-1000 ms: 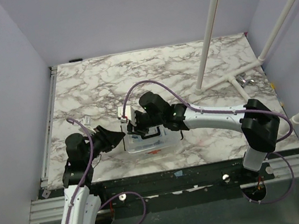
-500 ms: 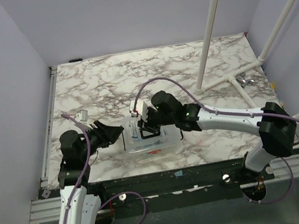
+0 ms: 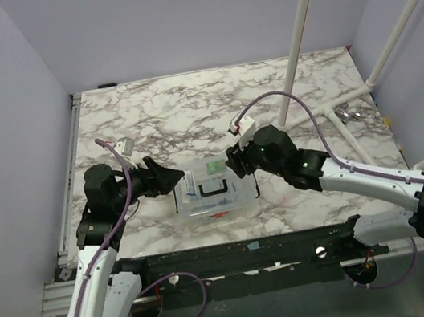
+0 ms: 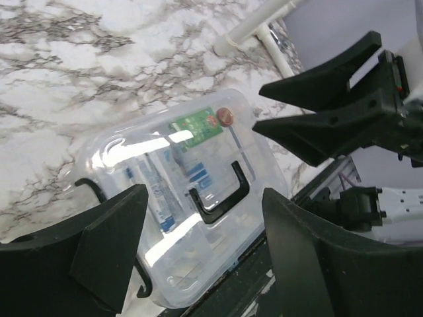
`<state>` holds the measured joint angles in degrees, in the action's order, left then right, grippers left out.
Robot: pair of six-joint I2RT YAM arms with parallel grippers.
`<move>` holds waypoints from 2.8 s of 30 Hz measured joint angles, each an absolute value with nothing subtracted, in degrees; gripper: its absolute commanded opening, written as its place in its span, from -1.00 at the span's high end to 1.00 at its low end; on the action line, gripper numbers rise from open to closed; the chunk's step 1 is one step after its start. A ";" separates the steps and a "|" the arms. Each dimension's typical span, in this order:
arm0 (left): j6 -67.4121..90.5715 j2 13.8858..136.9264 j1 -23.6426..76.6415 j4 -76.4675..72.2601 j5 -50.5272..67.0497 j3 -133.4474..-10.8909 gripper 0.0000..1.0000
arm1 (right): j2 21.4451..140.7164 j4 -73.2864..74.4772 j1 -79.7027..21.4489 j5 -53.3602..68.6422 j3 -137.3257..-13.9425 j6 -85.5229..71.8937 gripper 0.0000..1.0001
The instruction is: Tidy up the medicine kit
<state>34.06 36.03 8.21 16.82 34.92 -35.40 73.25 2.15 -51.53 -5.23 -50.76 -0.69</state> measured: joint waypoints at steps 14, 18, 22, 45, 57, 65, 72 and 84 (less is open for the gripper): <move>24.12 50.98 24.97 20.27 32.34 -47.77 -0.45 | 62.83 4.80 -50.48 -25.71 -44.80 -23.90 -0.02; 21.15 56.03 29.87 21.47 31.27 -51.64 -0.45 | 59.29 5.91 -49.80 -27.99 -41.56 -30.35 0.03; 19.25 60.01 33.61 21.58 30.17 -54.15 -0.45 | 57.80 6.68 -49.34 -29.54 -38.57 -36.32 0.11; 23.66 75.53 41.01 9.58 32.71 -52.90 -0.36 | 56.99 -0.23 -43.48 -25.76 -24.53 -47.62 0.25; 24.95 78.41 41.01 1.98 33.98 -51.00 -0.32 | 59.79 -11.81 -40.34 -17.61 -19.31 -49.69 0.25; 24.95 78.41 41.01 -1.28 34.13 -49.32 -0.25 | 60.77 -18.33 -39.22 -13.72 -15.20 -52.12 0.33; 24.97 78.08 40.99 -4.29 34.11 -47.42 -0.22 | 60.58 -22.87 -38.89 -12.49 -13.08 -53.56 0.33; 25.36 77.76 40.99 -6.85 34.11 -45.93 -0.19 | 59.20 -29.69 -38.87 -9.37 -10.31 -53.98 0.33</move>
